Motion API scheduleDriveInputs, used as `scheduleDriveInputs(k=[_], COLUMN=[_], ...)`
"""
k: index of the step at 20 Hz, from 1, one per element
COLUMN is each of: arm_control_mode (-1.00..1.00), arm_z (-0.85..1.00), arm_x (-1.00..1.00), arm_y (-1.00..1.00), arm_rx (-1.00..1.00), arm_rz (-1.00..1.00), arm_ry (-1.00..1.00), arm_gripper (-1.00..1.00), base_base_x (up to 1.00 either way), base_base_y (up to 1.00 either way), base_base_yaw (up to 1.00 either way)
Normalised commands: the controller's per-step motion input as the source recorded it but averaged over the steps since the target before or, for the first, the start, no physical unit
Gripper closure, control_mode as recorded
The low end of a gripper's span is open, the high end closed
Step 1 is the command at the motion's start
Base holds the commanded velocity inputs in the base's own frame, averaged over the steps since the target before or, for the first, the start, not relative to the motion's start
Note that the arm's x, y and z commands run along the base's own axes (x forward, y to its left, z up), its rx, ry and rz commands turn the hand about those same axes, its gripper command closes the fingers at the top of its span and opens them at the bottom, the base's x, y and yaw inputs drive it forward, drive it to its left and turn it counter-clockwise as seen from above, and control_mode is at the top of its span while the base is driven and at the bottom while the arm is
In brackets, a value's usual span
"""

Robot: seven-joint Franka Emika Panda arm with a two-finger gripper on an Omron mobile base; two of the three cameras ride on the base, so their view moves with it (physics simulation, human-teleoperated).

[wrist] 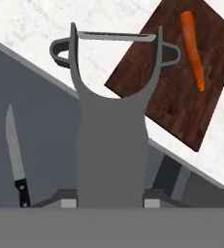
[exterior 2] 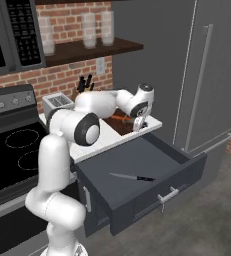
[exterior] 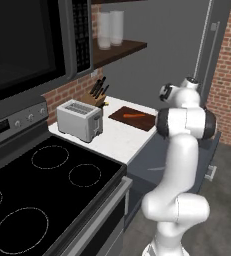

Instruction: Place the appropriate cutting tool for cutting the carrot skin on the cutting board.

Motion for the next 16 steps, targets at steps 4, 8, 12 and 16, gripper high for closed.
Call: scheduleDriveInputs(k=[4, 8, 12, 16], arm_control_mode=[-1.0, -1.0, -1.0, -1.0], arm_z=[0.0, -0.01, -0.01, 0.0], arm_x=[0.49, 0.56, 0.54, 0.55], arm_y=[0.78, 0.67, 0.29, 0.03], arm_rx=[-0.08, -0.07, -0.03, 0.0], arm_rz=[0.0, 0.0, 0.0, 0.03], arm_ry=[0.06, 0.15, 0.16, 0.17], arm_gripper=[1.0, 1.0, 1.0, 1.0], base_base_x=[0.0, 0.0, 0.0, 0.0], base_base_y=[0.0, 0.0, 0.0, 0.0], base_base_yaw=[0.0, 0.0, 0.0, 0.0])
